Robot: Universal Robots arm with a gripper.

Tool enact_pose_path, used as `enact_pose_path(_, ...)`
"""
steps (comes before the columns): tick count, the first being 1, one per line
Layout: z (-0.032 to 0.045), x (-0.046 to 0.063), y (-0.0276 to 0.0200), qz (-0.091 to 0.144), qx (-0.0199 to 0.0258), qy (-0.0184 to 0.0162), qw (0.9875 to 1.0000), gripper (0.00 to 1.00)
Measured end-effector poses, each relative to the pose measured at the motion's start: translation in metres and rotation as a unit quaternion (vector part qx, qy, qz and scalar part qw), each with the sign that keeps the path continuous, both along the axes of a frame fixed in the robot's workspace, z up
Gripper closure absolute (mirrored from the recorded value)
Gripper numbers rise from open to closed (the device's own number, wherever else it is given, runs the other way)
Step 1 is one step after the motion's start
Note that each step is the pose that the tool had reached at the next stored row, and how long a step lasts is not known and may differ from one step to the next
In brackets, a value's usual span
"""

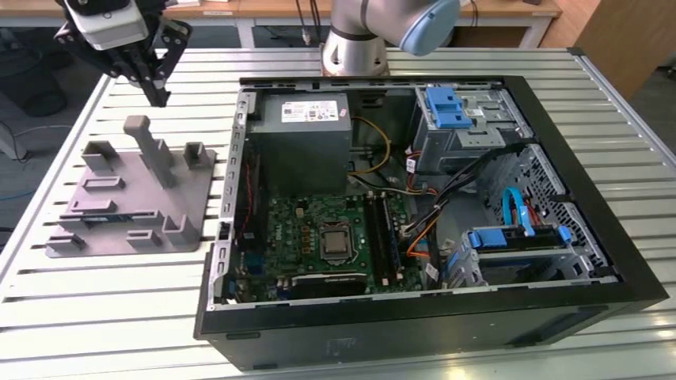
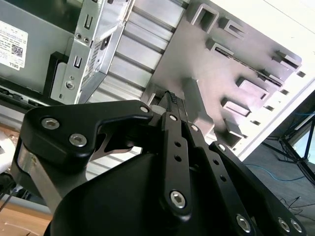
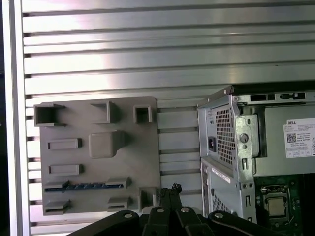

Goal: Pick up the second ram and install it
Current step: 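Reach for the second ram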

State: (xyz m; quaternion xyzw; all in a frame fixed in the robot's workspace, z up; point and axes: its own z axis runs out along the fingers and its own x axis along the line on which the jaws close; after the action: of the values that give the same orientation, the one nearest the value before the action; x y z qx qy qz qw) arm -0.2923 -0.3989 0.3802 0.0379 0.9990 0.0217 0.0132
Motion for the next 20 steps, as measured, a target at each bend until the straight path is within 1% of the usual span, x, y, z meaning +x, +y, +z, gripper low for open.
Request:
enact_pose_path(8,-0.0036,-0.014,0.0,0.0,0.0,0.0,1.0,0.9)
enact_pose_path(12,-0.0064,-0.026,0.0,0.0,-0.0001,0.0001,1.0,0.9)
enact_pose_path(15,-0.0086,-0.032,0.0,0.0,-0.0001,0.0,1.0,0.9)
enact_pose_path(20,-0.0119,-0.04,0.0,0.0,-0.0001,0.0001,1.0,0.9)
